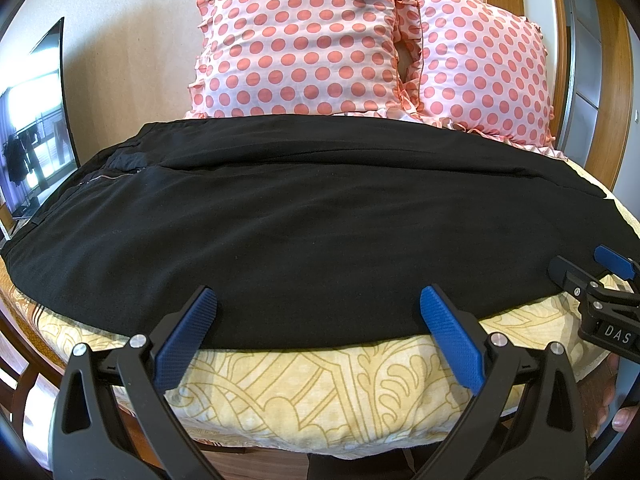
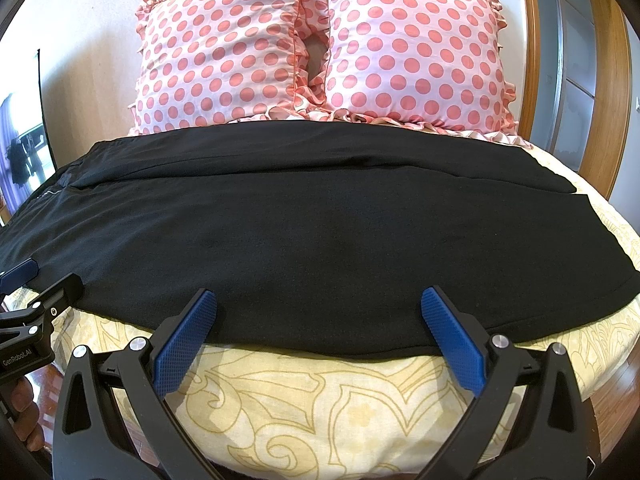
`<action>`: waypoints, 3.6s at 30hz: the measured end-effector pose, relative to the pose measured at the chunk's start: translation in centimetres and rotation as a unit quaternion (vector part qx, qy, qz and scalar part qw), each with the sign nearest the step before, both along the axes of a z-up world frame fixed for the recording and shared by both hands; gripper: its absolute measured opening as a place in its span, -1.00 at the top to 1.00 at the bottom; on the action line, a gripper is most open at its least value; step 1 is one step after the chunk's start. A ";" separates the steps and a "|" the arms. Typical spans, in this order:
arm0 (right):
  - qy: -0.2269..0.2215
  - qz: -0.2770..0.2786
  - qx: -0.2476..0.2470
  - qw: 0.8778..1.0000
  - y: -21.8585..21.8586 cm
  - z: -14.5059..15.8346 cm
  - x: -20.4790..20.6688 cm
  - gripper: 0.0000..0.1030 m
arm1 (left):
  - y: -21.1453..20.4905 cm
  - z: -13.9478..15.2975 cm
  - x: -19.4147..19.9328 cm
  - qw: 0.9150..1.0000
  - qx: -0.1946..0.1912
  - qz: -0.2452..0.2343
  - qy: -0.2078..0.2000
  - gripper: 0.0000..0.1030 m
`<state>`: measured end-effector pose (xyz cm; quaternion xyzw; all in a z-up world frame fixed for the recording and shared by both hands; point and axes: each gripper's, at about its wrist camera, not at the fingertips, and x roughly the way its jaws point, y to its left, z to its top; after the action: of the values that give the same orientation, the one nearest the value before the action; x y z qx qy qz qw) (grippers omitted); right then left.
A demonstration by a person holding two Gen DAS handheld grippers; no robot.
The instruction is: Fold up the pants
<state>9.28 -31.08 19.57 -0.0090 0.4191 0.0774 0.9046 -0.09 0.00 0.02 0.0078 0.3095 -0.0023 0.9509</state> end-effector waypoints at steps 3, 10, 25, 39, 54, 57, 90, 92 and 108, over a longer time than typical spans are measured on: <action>0.000 0.000 0.000 1.000 0.0 0.0 0.0 -0.97 | 0.0 0.0 0.0 1.000 0.000 0.000 0.000 -0.96; -0.001 0.000 0.000 1.000 0.0 0.0 0.0 -0.97 | 0.0 0.0 0.0 1.000 0.000 0.000 0.000 -0.96; 0.015 0.013 0.001 1.000 1.0 -0.4 -0.1 -0.97 | 0.0 0.4 0.0 1.000 0.002 -0.003 0.005 -0.96; 0.056 -0.230 -0.011 0.972 -15.9 1.7 21.1 -0.97 | 2.4 3.2 3.7 0.998 -0.055 -0.011 0.012 -0.96; 0.166 -0.385 -0.078 0.904 -23.1 -8.8 36.1 -0.03 | 2.1 4.2 6.8 0.997 -0.059 -0.043 -0.007 -0.96; 0.155 -0.402 -0.071 0.900 -23.8 -9.2 36.7 -0.03 | 2.2 3.8 7.0 0.997 -0.065 -0.044 0.001 -0.96; 0.060 -0.339 0.244 0.907 -26.3 -8.3 7.7 0.75 | 9.7 8.1 5.7 0.993 -0.076 0.080 -0.035 -0.96; 0.056 -0.337 0.243 0.908 -26.2 -8.2 8.1 0.44 | 10.6 8.5 6.1 0.992 -0.090 0.081 -0.039 -0.96; -0.032 -0.304 0.324 0.895 -29.1 -7.7 6.0 0.95 | 16.9 7.8 23.0 0.961 -0.236 0.129 0.069 -0.60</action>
<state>15.29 -60.22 11.86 0.4102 0.3239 -0.0700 0.8497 22.93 16.89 7.81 -0.2572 0.3630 0.0465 0.8944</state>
